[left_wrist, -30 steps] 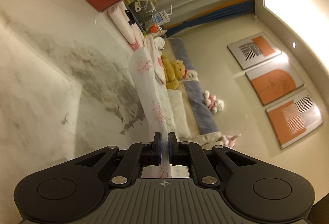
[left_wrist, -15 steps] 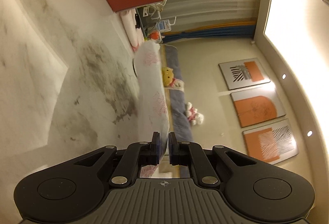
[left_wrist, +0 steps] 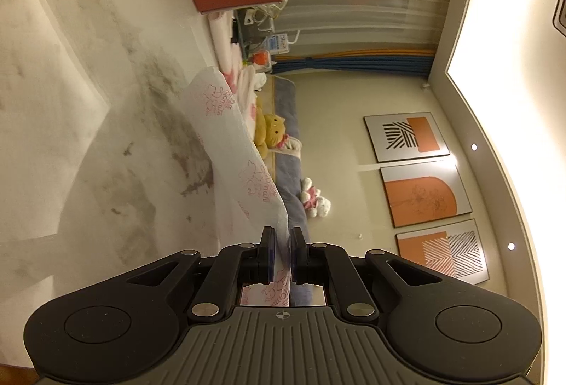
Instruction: Fold shopping bag
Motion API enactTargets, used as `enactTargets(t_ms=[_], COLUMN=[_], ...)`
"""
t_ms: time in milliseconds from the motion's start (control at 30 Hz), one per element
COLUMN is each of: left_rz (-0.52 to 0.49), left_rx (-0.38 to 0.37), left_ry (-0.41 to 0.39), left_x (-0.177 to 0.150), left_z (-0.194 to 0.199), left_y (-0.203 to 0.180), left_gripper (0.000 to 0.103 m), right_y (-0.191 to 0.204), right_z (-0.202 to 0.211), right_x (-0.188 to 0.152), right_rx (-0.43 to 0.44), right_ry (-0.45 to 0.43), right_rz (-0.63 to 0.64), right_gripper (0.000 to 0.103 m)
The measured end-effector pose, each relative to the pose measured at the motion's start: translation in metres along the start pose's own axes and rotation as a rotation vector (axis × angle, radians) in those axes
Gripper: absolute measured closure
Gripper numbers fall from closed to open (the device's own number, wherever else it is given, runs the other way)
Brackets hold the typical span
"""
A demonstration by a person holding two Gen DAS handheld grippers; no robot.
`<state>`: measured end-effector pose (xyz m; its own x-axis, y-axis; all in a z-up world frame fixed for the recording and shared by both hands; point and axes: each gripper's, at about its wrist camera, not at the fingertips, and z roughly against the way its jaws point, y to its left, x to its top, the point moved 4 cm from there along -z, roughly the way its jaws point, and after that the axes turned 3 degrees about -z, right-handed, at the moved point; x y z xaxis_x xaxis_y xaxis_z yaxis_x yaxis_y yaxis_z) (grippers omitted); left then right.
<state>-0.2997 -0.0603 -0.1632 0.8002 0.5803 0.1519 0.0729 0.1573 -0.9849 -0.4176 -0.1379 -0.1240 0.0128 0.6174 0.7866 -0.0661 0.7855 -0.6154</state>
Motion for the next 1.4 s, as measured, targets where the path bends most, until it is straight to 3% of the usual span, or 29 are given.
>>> enactTargets(t_ms=[33,67,100,167,300,367,467,567,700,800,900,967,1100,1233,1400], left_rz=[0.003,0.004,-0.003,-0.029,-0.052,-0.043,-0.035,-0.078,-0.182,-0.250,-0.290,-0.313,-0.368,-0.389,-0.372], left_rx=[0.006,0.014,0.025,0.061,0.116,0.103,0.080,0.033,0.029,0.049,0.080,0.104,0.132,0.139,0.125], left_ry=[0.002,0.003,0.001,-0.016,-0.066,-0.066,-0.064,-0.053,-0.009,0.008,0.031,0.055,0.111,0.167,0.080], left_x=[0.000,-0.001,-0.001,0.001,0.013,0.017,0.022,0.020,0.015,0.013,0.014,0.015,0.010,0.003,0.013], left_z=[0.002,0.003,0.004,0.007,0.012,0.008,0.001,-0.008,-0.026,-0.038,-0.051,-0.061,-0.084,-0.099,-0.064], left_y=[0.002,0.004,0.005,0.006,0.010,0.011,0.010,-0.002,-0.021,-0.030,-0.034,-0.037,-0.045,-0.049,-0.051], left_gripper=[0.096,0.096,0.096,0.096,0.096,0.096,0.096,0.096,0.096,0.096,0.096,0.096,0.096,0.096,0.096], right_y=[-0.002,-0.004,-0.005,-0.012,-0.026,-0.035,-0.059,-0.080,-0.112,-0.132,-0.128,-0.125,-0.126,-0.121,-0.112], right_z=[-0.002,-0.005,-0.009,-0.013,-0.009,-0.009,-0.021,-0.027,-0.030,-0.028,-0.015,-0.011,-0.009,-0.013,-0.035], right_x=[-0.004,-0.007,-0.010,-0.013,-0.015,-0.018,-0.030,-0.053,-0.096,-0.120,-0.134,-0.145,-0.150,-0.147,-0.116], right_rx=[-0.012,-0.018,-0.018,0.023,0.135,0.211,0.347,0.420,0.470,0.451,0.379,0.334,0.321,0.381,0.478], right_ry=[0.007,0.018,0.031,0.061,0.085,0.122,0.215,0.248,0.217,0.131,0.071,0.081,0.095,0.091,0.187], right_rz=[0.013,0.027,0.040,0.009,-0.116,-0.229,-0.539,-0.871,-1.297,-1.500,-1.623,-1.700,-1.730,-1.744,-1.578], right_gripper=[0.033,0.045,0.067,0.103,0.103,0.103,0.103,0.103,0.102,0.102,0.102,0.102,0.101,0.101,0.101])
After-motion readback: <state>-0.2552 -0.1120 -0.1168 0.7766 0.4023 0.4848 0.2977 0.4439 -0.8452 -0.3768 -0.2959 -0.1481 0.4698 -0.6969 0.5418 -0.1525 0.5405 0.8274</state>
